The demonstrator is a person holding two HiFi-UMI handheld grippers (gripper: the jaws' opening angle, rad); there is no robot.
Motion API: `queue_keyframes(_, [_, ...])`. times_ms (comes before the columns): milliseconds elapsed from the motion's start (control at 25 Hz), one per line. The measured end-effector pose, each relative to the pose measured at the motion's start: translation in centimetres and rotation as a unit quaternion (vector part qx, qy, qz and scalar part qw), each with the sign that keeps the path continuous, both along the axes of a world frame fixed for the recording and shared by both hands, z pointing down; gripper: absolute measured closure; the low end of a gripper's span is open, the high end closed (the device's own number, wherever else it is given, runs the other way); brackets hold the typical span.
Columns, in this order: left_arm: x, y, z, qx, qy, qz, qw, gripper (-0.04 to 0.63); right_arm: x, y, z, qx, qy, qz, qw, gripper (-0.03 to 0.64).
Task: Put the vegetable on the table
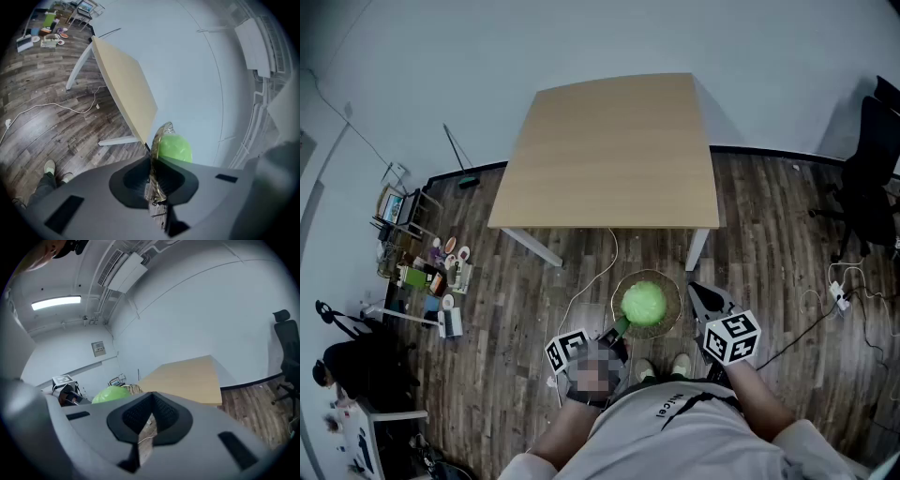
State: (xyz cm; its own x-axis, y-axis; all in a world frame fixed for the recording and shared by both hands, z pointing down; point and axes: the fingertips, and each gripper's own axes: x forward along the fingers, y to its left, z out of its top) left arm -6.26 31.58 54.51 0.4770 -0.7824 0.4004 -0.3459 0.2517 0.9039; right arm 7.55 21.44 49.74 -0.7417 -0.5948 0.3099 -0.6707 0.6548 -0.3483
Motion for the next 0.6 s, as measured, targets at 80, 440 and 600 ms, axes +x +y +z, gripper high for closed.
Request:
queue_keyframes(80, [0.3,0.3,0.0,-0.003,0.001,-0.002,1.0000,0.563,0.3,0.2,0.0,-0.003,0.000,-0.002,1.000,0.603])
queue_keyframes(440, [2.4,0.1,-0.4,-0.002,0.002,-0.007,1.0000,0.563,2.1,0.2,-0.2,-0.003,-0.011,-0.006,1.000,0.603])
queue_keyframes(600, [3.1,-0.4,-0.3,-0.002,-0.001,-0.012,0.9999,0.563,3.3,-0.2,-0.5,-0.006,-0.032,-0.005,0.999,0.603])
